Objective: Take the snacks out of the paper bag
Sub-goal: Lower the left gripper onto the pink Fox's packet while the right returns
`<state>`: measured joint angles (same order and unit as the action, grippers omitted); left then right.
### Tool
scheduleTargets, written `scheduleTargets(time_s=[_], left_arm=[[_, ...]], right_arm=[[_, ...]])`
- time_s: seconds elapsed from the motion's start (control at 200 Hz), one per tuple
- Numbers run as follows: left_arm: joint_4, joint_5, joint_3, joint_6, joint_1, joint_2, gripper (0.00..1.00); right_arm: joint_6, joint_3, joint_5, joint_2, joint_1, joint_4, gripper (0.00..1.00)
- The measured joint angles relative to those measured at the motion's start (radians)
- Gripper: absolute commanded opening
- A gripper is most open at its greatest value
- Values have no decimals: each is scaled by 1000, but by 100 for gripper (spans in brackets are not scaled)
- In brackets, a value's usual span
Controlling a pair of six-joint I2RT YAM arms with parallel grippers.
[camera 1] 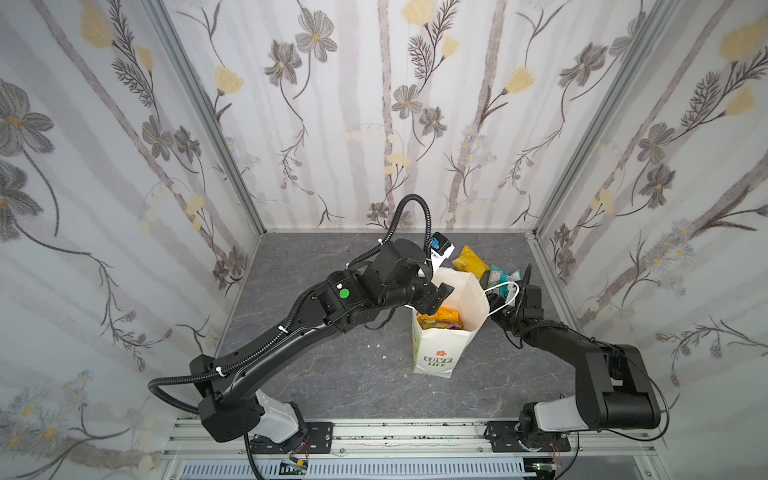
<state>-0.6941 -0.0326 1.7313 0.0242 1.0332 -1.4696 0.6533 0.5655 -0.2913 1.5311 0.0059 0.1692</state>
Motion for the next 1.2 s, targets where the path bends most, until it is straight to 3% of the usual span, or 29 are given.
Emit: scheduleTargets(time_s=[0.165,0.33,0.445,0.53,0.934,1.199], left_arm=[[-27,0,26,10,0,-21,73],[-50,0,71,20,0,-61,73],[-76,0,103,32,-1,-94,73],[-96,3,126,35,-3,-117,73],[-209,41,241,54,-12,-257,74],[-301,89,319,57,-16,-363,74]], right_arm=[[-12,25,52,-205,-3,-106,83],[-27,159,90,-438,-4,-231,86],[-45,285,79,-547,0,-303,99],[-59,365,54,-605,13,-347,100],[-70,647,-238,-608,128,-602,100],[-142,754,-267,-613,230,-868,99]])
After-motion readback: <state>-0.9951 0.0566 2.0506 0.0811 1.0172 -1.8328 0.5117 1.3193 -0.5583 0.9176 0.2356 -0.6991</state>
